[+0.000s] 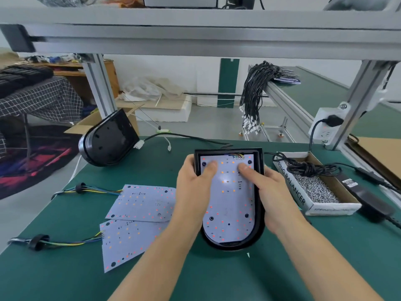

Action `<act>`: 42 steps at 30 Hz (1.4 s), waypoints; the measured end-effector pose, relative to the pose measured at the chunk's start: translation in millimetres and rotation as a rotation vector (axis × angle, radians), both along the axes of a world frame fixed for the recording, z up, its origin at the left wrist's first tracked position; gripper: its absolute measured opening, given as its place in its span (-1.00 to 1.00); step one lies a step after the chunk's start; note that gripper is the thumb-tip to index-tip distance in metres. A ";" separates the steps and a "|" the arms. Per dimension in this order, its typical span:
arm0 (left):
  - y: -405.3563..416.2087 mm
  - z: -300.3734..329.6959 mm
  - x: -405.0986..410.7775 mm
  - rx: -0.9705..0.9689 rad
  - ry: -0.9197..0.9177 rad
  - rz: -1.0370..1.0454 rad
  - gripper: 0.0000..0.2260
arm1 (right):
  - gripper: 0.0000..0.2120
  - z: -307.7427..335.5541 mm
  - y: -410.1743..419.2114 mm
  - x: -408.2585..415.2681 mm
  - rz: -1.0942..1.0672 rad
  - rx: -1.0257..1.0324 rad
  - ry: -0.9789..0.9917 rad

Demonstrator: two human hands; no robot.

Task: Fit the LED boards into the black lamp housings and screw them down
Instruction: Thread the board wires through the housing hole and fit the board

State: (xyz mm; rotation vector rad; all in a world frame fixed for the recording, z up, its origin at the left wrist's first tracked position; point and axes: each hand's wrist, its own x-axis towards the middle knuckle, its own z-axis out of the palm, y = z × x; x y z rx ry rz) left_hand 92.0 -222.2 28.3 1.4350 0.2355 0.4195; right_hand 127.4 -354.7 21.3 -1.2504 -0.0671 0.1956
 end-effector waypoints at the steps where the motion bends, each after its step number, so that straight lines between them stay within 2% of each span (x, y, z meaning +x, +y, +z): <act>1: -0.4 -0.2 -0.2 0.009 0.008 0.009 -0.93 | -0.94 -1.2 -0.5 0.1 -0.007 -0.016 -0.005; 7: 1.6 -1.0 0.2 -0.116 -0.016 0.011 -0.91 | -0.91 -6.6 0.4 -7.9 -0.159 -0.231 -0.279; 9: 8.1 -1.1 0.0 -0.190 -0.031 -0.098 -0.90 | -0.92 -8.2 1.1 -11.2 -0.188 -0.256 -0.366; 10: 12.6 -1.4 0.0 -0.227 -0.021 -0.172 -0.82 | -0.92 -8.4 0.5 -10.4 -0.178 -0.276 -0.416; 11: 17.7 -1.4 -0.6 -0.257 -0.003 -0.247 -0.74 | -0.92 -8.3 -0.8 -9.5 -0.126 -0.288 -0.443; 13: 26.9 -1.6 -1.8 -0.265 -0.007 -0.338 -0.73 | -0.78 -6.1 -9.1 -7.7 0.165 -0.219 -0.392; 15: 33.9 -1.3 -4.4 -0.187 -0.054 -0.370 -0.75 | -0.60 -0.4 -26.2 -2.5 0.554 -0.046 -0.232; 17: 37.7 0.6 -7.8 -0.079 -0.114 -0.409 -0.74 | -0.49 6.9 -35.8 4.4 0.691 0.097 -0.045; 18: 38.9 1.4 -8.8 -0.040 -0.140 -0.437 -0.75 | -0.37 9.5 -35.7 9.1 0.687 0.096 0.058; 20: 39.2 5.0 -9.7 0.006 -0.173 -0.514 -0.75 | -0.23 12.2 -27.1 19.3 0.652 -0.063 0.186; 22: 36.9 9.2 -9.2 0.051 -0.190 -0.584 -0.74 | -0.28 16.6 -10.4 26.0 0.614 -0.106 0.217; 25: 33.6 13.6 -7.5 0.085 -0.189 -0.638 -0.73 | -0.58 30.1 7.4 34.8 0.396 0.118 0.263; 27: 32.0 14.1 -7.1 0.099 -0.199 -0.657 -0.74 | -0.73 36.0 12.4 39.6 0.279 0.128 0.274; 33: 28.0 14.7 -5.5 0.089 -0.253 -0.572 -0.77 | -0.73 38.2 19.4 52.3 0.000 -0.177 0.094; 38: 27.5 17.6 2.8 0.004 -0.107 -0.478 -0.71 | -0.70 32.9 9.2 52.7 0.042 -0.129 0.151; 40: 29.2 19.2 4.6 0.005 -0.085 -0.505 -0.76 | -0.66 29.7 3.0 53.4 0.012 -0.210 0.129; 42: 30.9 20.6 5.2 0.074 -0.103 -0.583 -0.77 | -0.71 31.2 -0.2 52.8 0.006 -0.133 0.113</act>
